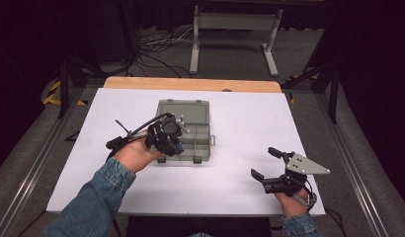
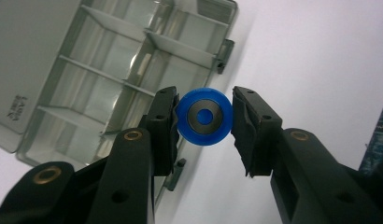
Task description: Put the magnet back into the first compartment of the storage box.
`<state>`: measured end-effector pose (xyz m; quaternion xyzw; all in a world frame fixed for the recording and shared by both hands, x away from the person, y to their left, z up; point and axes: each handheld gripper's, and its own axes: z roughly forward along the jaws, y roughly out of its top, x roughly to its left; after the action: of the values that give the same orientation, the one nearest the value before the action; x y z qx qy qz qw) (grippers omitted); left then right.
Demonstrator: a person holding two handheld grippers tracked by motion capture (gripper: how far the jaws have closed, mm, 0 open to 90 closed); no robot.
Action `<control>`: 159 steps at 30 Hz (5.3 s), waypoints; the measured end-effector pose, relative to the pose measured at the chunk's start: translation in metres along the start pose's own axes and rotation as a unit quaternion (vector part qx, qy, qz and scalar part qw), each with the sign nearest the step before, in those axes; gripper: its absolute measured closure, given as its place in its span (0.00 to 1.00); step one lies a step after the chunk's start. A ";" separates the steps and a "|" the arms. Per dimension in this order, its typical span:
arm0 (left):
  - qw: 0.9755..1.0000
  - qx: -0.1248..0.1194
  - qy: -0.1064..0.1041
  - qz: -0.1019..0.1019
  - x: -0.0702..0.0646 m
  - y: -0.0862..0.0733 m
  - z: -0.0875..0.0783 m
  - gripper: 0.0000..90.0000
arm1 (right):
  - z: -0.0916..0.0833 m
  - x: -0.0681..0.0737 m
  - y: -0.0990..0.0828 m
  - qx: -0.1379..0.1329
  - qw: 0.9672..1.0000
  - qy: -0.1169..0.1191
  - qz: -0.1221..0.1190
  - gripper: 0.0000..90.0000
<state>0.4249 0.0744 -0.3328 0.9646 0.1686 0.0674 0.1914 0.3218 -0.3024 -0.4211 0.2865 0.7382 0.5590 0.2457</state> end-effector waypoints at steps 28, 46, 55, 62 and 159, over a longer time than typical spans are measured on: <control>0.994 0.000 0.038 -0.101 0.070 -0.014 0.007 0.69 | 0.000 -0.001 0.000 -0.001 1.000 0.003 0.001 0.04; 0.989 0.002 0.046 -0.142 0.090 -0.033 0.030 0.69 | 0.000 -0.001 -0.001 0.000 1.000 0.006 0.003 0.04; 0.987 0.007 0.044 -0.157 0.098 -0.039 0.043 0.69 | 0.001 -0.002 -0.001 0.002 1.000 0.006 0.003 0.04; 0.986 0.008 0.040 -0.161 0.101 -0.040 0.050 0.69 | 0.001 -0.002 -0.001 0.003 1.000 0.007 0.003 0.04; 0.870 -0.472 0.090 -0.108 -0.019 -0.186 -0.002 0.03 | -0.005 -0.006 -0.001 -0.041 0.999 0.006 -0.007 0.01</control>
<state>0.3513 0.2299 -0.4047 0.7248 0.2359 0.2049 0.6140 0.3228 -0.3100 -0.4204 0.2678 0.7181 0.5887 0.2571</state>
